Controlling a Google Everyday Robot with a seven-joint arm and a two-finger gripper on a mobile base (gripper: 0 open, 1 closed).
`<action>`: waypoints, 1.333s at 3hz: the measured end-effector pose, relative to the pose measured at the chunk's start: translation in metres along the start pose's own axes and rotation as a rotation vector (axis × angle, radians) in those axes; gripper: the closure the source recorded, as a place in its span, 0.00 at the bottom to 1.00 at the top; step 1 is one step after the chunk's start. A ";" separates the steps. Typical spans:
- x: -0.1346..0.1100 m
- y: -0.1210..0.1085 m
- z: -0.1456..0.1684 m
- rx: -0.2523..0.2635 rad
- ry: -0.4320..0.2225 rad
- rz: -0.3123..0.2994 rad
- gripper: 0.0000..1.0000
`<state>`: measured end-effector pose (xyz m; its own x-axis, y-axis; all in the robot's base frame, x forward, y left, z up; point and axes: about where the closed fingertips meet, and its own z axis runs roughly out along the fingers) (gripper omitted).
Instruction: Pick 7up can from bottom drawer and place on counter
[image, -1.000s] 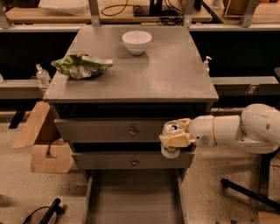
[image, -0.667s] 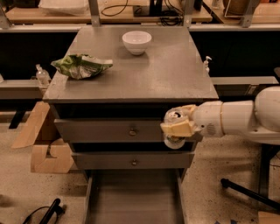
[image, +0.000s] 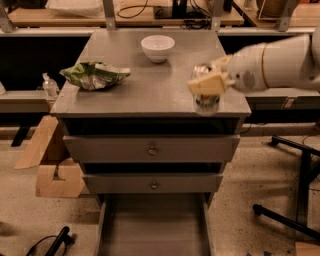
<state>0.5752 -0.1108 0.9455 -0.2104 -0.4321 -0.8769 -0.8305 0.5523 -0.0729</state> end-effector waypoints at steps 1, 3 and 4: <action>-0.037 -0.054 0.020 0.035 0.002 -0.015 1.00; -0.032 -0.142 0.093 -0.025 -0.052 0.051 1.00; -0.022 -0.176 0.098 -0.008 -0.155 0.086 0.84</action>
Offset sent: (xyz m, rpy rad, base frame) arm 0.2118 -0.0084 0.0505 0.0801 -0.0614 -0.0327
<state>0.7767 -0.1286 0.9312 -0.1992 -0.2683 -0.9425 -0.8170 0.5766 0.0086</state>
